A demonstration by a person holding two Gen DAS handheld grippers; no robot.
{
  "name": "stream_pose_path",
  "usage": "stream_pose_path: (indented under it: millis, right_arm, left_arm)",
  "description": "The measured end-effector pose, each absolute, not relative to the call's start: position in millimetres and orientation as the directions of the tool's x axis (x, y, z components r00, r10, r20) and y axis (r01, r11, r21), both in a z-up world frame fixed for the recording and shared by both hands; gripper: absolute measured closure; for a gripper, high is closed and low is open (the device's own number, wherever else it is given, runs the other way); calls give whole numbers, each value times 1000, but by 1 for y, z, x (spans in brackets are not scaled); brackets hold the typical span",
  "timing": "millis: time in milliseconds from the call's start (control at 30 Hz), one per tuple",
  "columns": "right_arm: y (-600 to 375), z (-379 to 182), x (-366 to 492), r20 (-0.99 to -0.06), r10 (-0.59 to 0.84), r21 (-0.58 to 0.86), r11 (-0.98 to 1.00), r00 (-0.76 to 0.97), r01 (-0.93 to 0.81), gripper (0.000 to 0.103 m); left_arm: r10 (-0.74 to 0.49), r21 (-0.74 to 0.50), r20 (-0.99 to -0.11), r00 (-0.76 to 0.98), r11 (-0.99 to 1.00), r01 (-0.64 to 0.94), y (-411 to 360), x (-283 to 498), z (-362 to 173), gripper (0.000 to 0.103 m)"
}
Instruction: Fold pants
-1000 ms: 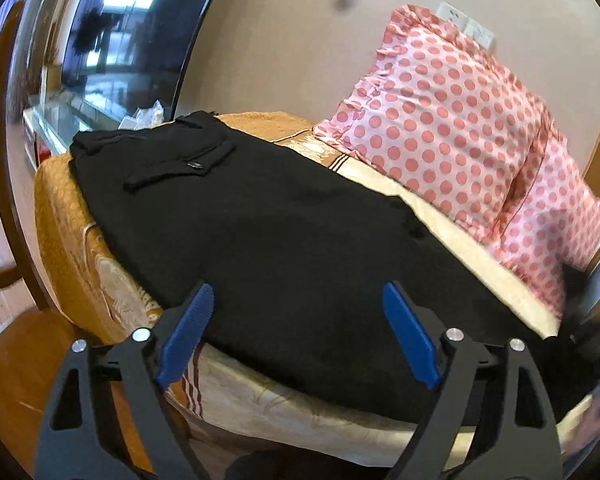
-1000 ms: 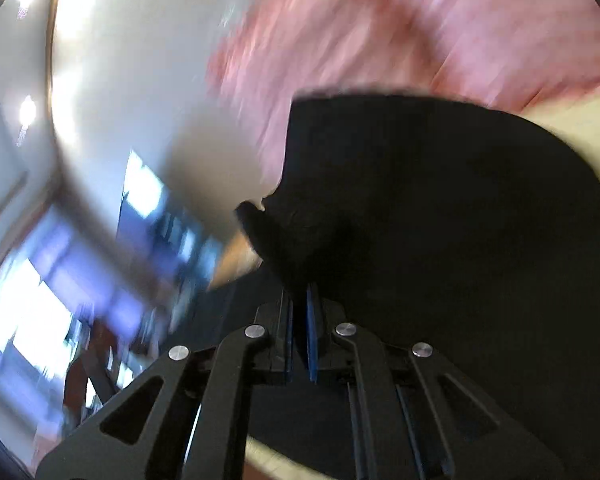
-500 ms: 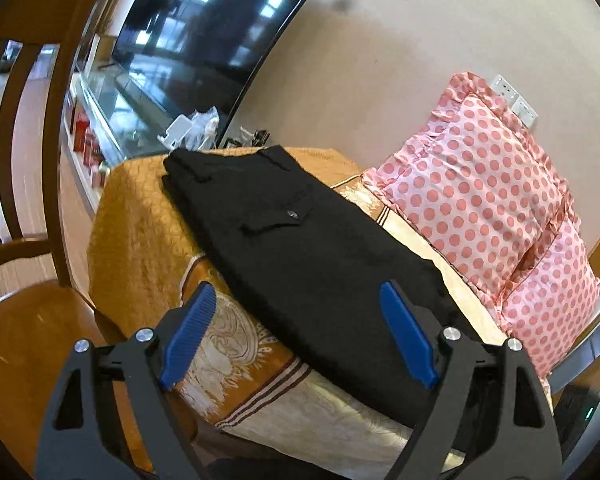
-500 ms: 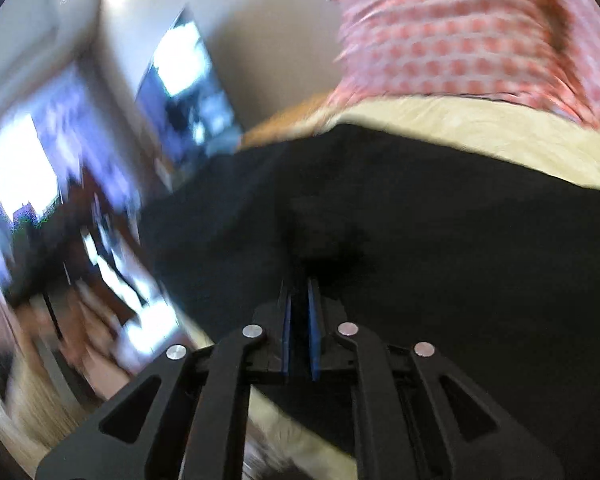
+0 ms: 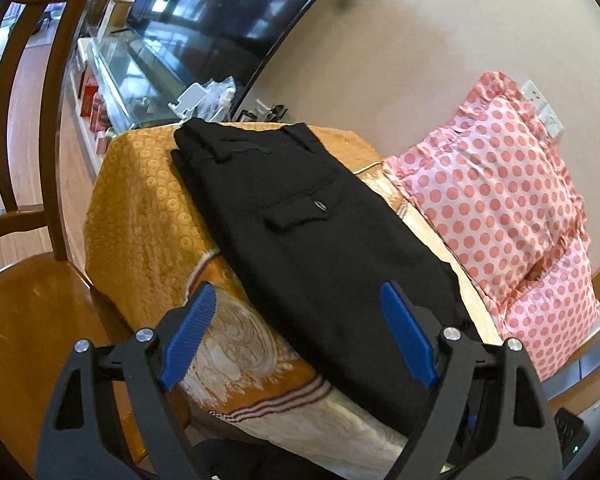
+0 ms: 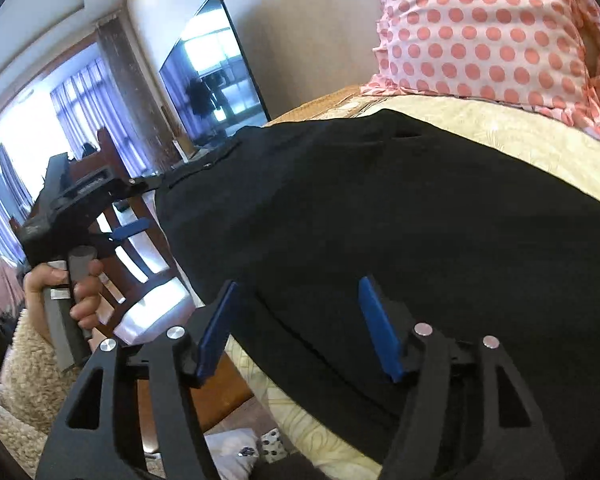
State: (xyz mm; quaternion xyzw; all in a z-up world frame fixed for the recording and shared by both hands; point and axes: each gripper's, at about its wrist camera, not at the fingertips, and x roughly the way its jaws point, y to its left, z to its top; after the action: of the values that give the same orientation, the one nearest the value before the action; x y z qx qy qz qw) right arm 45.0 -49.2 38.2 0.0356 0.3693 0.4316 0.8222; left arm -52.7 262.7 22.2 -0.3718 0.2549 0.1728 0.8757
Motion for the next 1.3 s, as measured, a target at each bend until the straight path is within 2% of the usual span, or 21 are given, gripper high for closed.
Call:
stream_pose_path:
  millis: [133, 300, 400, 567, 733, 867, 1000, 1067, 1100, 1133, 1300]
  right_arm:
    - [-52, 38, 49, -561, 755, 417, 612, 339, -672, 38]
    - [-47, 33, 43, -563, 750, 386, 610, 347, -692, 32]
    - [-46, 32, 48, -561, 755, 392, 604, 340, -694, 30]
    - [-44, 32, 49, -556, 762, 392, 594, 334, -702, 27]
    - [-42, 31, 48, -552, 762, 376, 590, 339, -715, 25]
    - [-42, 30, 48, -548, 765, 376, 586, 338, -717, 25]
    - [-46, 30, 47, -537, 771, 384, 585, 343, -714, 25]
    - [-50, 30, 46, -524, 780, 401, 581, 343, -709, 25]
    - [-52, 30, 46, -519, 784, 408, 578, 341, -706, 25]
    - [-57, 31, 45, -509, 791, 420, 573, 340, -703, 25]
    - [-95, 37, 36, -462, 798, 449, 587, 387, -673, 25]
  left_arm:
    - [127, -574, -572, 810, 643, -507, 280, -45, 27, 20]
    - [141, -594, -596, 791, 586, -551, 321, -34, 32, 21]
    - [88, -638, -615, 784, 529, -560, 341, -28, 23, 24]
    - [47, -674, -598, 800, 511, -534, 346, -23, 20, 24]
    - [-114, -786, -534, 838, 433, -442, 337, -18, 11, 23]
    - [-58, -787, -537, 841, 395, -475, 349, -20, 8, 32]
    - [-10, -772, -550, 835, 387, -504, 355, -12, 9, 32]
    - [52, -719, -588, 807, 423, -551, 353, -5, 11, 44]
    - [81, -689, -609, 789, 440, -576, 352, -2, 12, 69]
    - [116, -651, -625, 772, 468, -598, 349, 1, 14, 88]
    - [247, -477, -573, 781, 675, -563, 304, 11, 56, 95]
